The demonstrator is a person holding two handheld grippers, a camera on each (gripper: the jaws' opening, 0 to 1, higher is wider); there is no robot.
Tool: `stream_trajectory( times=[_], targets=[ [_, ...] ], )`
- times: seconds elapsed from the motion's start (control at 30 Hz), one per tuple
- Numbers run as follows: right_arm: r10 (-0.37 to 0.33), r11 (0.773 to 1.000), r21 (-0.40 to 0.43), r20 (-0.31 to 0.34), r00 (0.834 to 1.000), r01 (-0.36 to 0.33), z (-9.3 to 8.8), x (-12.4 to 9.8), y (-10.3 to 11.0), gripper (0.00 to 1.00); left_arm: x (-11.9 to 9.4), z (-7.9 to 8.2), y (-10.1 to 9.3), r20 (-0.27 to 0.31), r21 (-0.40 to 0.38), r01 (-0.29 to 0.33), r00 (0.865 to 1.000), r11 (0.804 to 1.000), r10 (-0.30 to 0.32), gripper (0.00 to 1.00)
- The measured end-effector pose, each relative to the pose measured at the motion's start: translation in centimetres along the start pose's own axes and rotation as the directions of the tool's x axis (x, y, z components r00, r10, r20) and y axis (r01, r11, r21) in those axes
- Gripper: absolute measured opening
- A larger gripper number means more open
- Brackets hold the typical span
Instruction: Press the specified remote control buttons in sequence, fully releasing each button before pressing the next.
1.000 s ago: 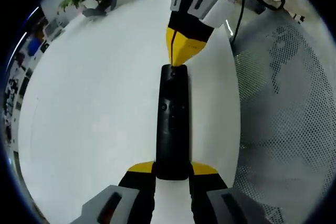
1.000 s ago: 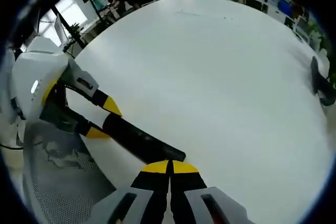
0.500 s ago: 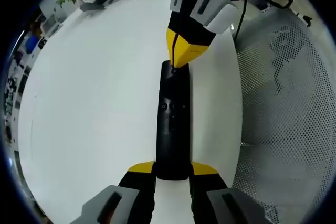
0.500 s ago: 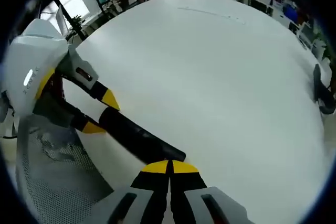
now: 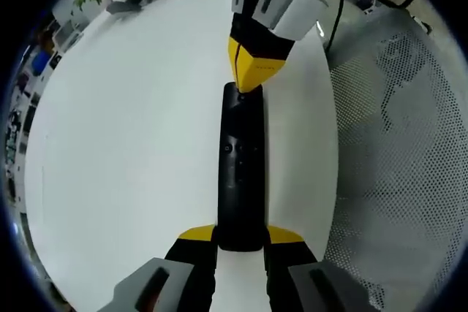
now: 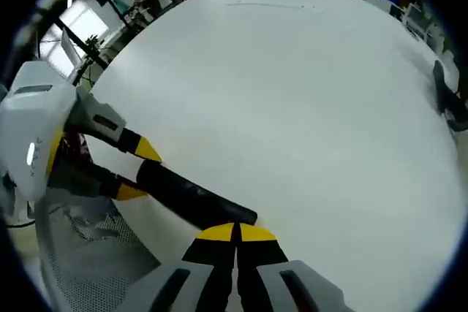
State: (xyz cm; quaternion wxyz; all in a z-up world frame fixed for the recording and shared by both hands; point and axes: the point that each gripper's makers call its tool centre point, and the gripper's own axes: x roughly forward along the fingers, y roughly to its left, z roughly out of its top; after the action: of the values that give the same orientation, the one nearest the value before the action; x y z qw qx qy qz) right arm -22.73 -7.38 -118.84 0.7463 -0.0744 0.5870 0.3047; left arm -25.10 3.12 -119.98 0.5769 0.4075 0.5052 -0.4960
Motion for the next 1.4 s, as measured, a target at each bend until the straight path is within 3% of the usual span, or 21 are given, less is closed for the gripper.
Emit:
stream_trajectory(
  times=[0.07,0.2,0.4,0.53,0.87,1.0,1.23,1.4],
  targets=[
    [-0.013,0.998,0.055,0.030,0.999,0.011,0.0,0.0,-0.1,0.00,0.0,0.0,0.0,-0.022,-0.005,-0.004,1.000,1.000,0.004,0.24],
    [-0.035,0.996,0.087,0.081,0.996,0.028,0.0,0.0,-0.1,0.00,-0.1,-0.2,0.0,-0.017,-0.006,-0.007,1.000,1.000,0.007,0.24],
    [-0.040,0.995,0.094,0.035,0.999,0.036,0.3,0.0,0.0,0.00,-0.1,-0.2,-0.2,0.018,0.001,-0.013,1.000,1.000,0.013,0.24],
    [0.026,0.988,0.151,0.030,0.999,-0.030,0.6,0.1,0.8,0.00,-0.1,-0.2,-0.2,0.003,0.014,-0.009,1.000,1.000,0.009,0.24],
    [0.021,0.997,0.079,-0.007,1.000,-0.020,0.4,0.2,1.2,0.00,-0.2,-0.2,-0.1,0.042,-0.005,-0.003,0.999,1.000,0.003,0.24],
    [0.028,0.989,0.145,0.021,0.999,-0.031,0.4,0.0,1.1,0.00,-0.2,-0.2,0.0,0.042,-0.006,-0.001,0.999,1.000,0.001,0.24],
    [0.002,0.990,0.140,0.045,0.999,-0.008,0.5,0.1,1.1,0.00,-0.2,-0.2,0.0,0.023,0.000,0.003,1.000,1.000,-0.003,0.24],
    [-0.013,0.982,0.189,0.080,0.997,-0.003,0.6,0.1,0.9,0.00,-0.2,-0.2,0.0,0.034,-0.005,0.000,0.999,1.000,0.000,0.24]
  ],
)
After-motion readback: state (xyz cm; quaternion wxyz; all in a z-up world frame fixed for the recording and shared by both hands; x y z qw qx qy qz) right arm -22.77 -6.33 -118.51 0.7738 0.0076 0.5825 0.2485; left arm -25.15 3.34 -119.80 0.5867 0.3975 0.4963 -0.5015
